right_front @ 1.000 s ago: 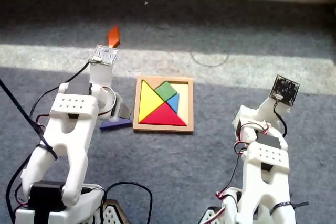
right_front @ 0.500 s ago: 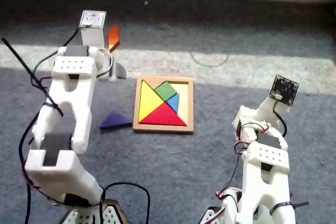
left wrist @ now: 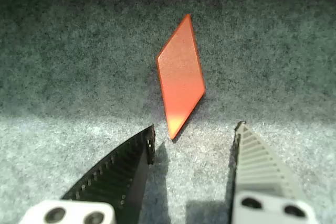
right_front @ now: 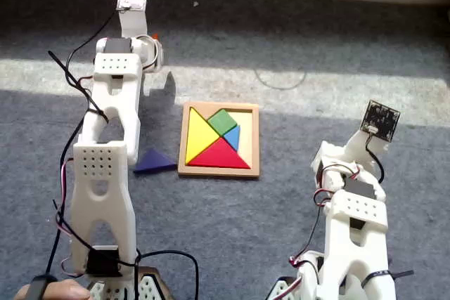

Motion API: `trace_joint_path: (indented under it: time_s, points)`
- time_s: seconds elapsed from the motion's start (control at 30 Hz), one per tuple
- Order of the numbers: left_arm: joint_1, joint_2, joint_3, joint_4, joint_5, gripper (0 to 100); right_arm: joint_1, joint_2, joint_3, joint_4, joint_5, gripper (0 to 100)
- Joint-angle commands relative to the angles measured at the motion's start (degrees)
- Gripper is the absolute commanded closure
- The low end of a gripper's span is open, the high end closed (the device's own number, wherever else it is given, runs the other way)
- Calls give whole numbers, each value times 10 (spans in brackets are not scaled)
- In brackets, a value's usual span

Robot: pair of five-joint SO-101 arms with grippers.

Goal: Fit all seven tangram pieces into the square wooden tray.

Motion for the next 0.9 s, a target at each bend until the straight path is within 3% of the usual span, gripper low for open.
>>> trace_joint_path:
  time_s: [0.0, 0.23, 0.5, 0.77, 0.87]
  points:
    - [-7, 92, -173, -6, 5, 758, -4, -17, -1, -12, 7, 988]
    - [-12, 173, -286, -6, 4, 758, -5, -17, -1, -12, 7, 988]
    - [-22, 211, -291, -13, 3, 758, -5, -17, -1, -12, 7, 988]
    - [-32, 263, -291, -98, 4, 764, -5, -17, -1, -12, 7, 988]
    - [-33, 268, -291, -110, 4, 812, -5, -17, -1, -12, 7, 988]
